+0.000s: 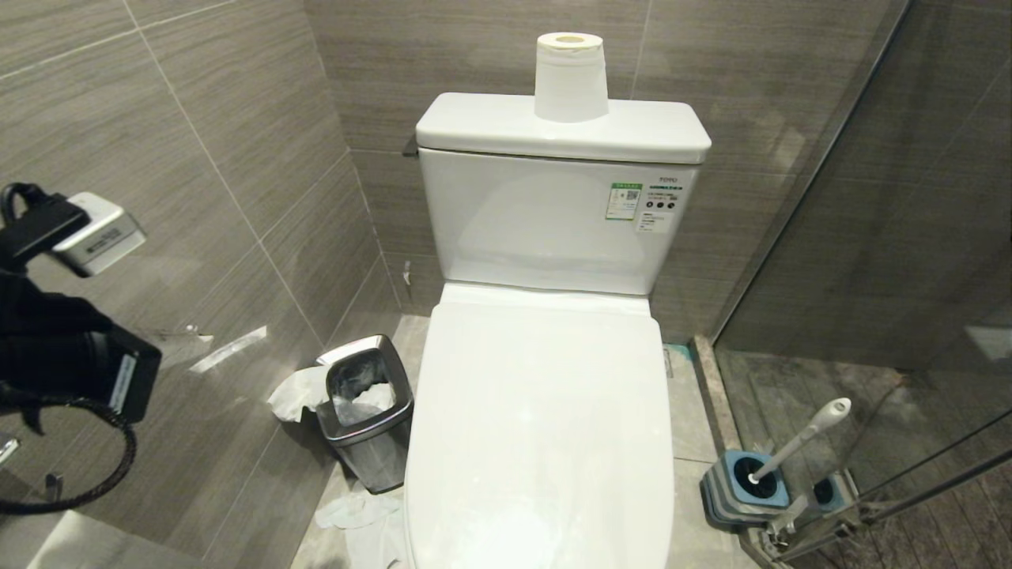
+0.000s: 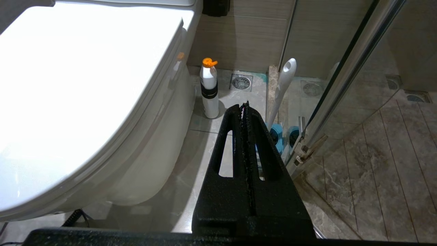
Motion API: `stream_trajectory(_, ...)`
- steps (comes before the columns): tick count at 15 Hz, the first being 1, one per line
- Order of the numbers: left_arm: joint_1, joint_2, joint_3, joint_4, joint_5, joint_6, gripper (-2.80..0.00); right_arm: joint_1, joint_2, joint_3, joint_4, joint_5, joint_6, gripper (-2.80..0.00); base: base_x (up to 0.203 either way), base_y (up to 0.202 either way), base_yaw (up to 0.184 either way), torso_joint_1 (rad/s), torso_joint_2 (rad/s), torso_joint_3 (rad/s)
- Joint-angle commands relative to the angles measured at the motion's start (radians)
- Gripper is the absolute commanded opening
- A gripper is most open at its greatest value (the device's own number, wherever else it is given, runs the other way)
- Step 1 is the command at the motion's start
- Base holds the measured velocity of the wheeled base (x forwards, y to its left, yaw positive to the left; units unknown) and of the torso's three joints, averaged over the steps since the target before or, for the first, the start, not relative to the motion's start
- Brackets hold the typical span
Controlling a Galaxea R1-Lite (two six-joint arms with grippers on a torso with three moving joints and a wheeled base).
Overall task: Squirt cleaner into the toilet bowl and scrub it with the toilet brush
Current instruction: Use the left hand to lift the toilet lid slightly
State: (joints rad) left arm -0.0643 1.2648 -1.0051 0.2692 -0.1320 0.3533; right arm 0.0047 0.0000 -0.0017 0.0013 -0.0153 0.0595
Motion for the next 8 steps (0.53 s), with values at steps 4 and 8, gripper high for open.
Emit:
stream_trajectory(4, -0.014, 0.331, -0.136, -0.067, 0.027, -0.09, -2.8, 0.0, 0.001, 0.0, 0.0, 0.0, 0.0, -2.8, 0.0, 0.0, 0.0, 0.0, 0.0, 0.0)
stream_trajectory(8, -0.057, 0.451, -0.189, -0.072, -0.06, -0.212, -2.8, 0.0, 0.001, 0.0, 0.0, 0.0, 0.0, -2.8, 0.0, 0.0, 0.0, 0.0, 0.0, 0.0)
